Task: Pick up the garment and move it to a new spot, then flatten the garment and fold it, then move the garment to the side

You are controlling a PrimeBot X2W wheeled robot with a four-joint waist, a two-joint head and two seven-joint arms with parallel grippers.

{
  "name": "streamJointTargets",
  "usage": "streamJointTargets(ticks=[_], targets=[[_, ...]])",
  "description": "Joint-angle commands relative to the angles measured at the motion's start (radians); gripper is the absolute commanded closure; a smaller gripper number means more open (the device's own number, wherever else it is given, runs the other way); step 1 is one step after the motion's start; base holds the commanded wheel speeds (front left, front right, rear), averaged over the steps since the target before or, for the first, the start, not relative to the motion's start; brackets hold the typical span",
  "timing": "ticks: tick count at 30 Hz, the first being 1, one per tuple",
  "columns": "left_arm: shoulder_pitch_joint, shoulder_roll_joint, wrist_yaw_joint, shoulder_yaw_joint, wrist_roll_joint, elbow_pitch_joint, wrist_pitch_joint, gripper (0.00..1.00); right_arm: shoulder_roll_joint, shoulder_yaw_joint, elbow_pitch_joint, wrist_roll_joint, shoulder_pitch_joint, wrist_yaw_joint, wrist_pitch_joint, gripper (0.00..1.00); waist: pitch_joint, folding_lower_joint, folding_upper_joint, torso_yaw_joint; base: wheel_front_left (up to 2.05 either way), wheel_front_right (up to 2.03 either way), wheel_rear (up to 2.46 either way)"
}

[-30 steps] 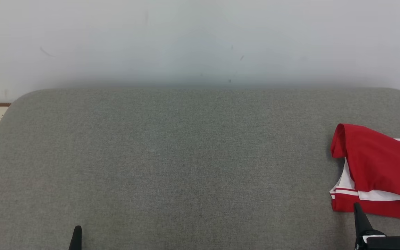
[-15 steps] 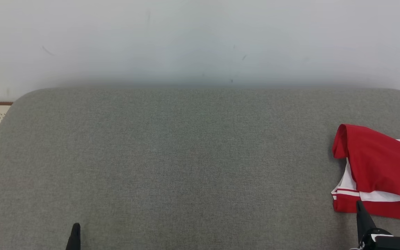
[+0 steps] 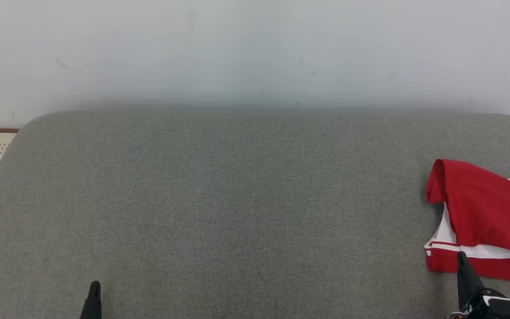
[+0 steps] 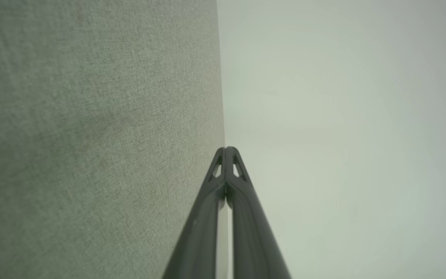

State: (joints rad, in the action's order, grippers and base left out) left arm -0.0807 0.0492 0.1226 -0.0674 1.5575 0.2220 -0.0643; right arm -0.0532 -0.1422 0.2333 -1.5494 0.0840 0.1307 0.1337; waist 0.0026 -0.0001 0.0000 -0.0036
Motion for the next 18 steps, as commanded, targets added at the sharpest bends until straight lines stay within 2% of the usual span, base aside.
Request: streamJointTargets(ticks=[1,8,18], targets=[[-0.002,0.002,0.005,-0.005,0.011,-0.003,-0.005,1.00,0.003,-0.003,-0.007,-0.010,0.004,0.000,0.006,1.00,0.000,0.0001,0.0000,0.000,0.00,0.00,0.00],[-0.003,0.002,0.010,-0.008,0.070,-0.006,-0.017,1.00,0.005,-0.013,-0.011,-0.066,0.002,0.000,0.021,1.00,0.000,0.0001,0.0000,0.004,0.00,0.00,0.00],[-0.002,0.002,0.010,-0.008,0.063,-0.005,-0.015,1.00,0.004,-0.011,-0.009,-0.063,0.002,0.000,0.020,1.00,0.000,0.0001,0.0000,0.004,0.00,0.00,0.00]])
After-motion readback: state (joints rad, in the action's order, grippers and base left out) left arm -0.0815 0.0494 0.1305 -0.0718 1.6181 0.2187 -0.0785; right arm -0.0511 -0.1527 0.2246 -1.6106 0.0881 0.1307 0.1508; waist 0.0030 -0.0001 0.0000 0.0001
